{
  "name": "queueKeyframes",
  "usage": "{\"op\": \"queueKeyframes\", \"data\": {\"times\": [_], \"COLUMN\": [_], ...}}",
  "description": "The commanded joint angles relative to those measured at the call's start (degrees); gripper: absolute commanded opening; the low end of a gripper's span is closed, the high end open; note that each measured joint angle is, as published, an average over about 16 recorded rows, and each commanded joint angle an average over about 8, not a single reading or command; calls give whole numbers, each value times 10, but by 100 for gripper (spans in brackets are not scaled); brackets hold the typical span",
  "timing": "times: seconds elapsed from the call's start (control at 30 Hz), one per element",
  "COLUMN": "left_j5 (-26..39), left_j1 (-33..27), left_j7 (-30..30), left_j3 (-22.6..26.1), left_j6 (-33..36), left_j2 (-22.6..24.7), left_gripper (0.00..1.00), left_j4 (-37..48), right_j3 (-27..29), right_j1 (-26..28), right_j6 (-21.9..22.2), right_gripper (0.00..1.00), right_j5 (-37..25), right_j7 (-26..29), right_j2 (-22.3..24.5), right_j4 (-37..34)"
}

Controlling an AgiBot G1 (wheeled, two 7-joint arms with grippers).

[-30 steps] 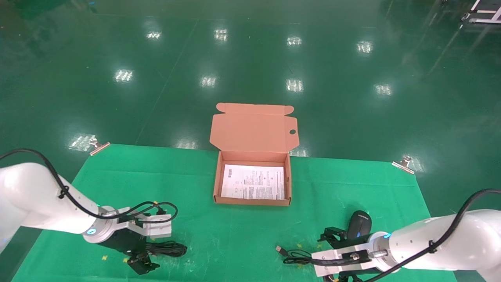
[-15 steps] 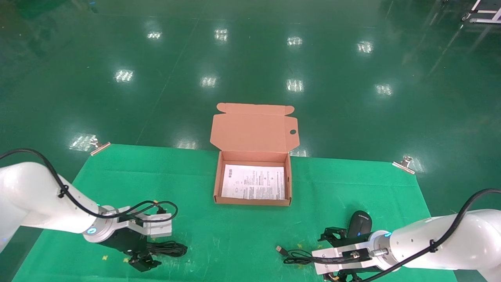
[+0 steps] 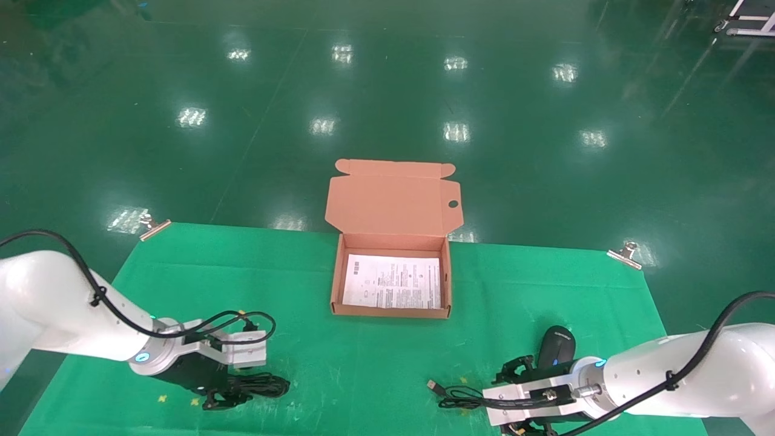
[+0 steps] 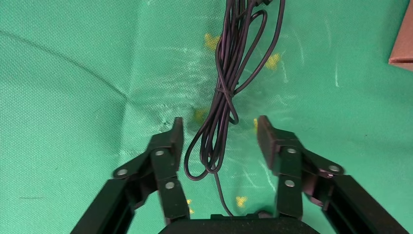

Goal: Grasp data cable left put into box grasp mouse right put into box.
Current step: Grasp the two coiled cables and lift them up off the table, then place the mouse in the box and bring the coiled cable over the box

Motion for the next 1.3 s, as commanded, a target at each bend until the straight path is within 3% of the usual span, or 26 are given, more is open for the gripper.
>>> {"op": "queueKeyframes", "data": {"times": [0.03,0.63,1.03,1.3], "left_j5": [0,-3,3,43], "left_j1": [0,-12,-52,-71], "left_j7": [0,17,-45,-107], "left_j3": [0,-3,-26,-35], "left_j6": [0,10,15,-22], "left_j2": [0,-21,-96,-94], "left_gripper": [0,0,0,0], "left_j4": [-1,-38,-237,-344], "right_j3": [0,14,89,124], "right_j1": [0,8,76,151], "right_j6": [0,1,29,61], "right_gripper": [0,0,0,0], "right_j5": [0,16,37,54], "right_j7": [0,11,88,86], "right_j2": [0,19,111,78], "right_j4": [0,26,122,135]}}
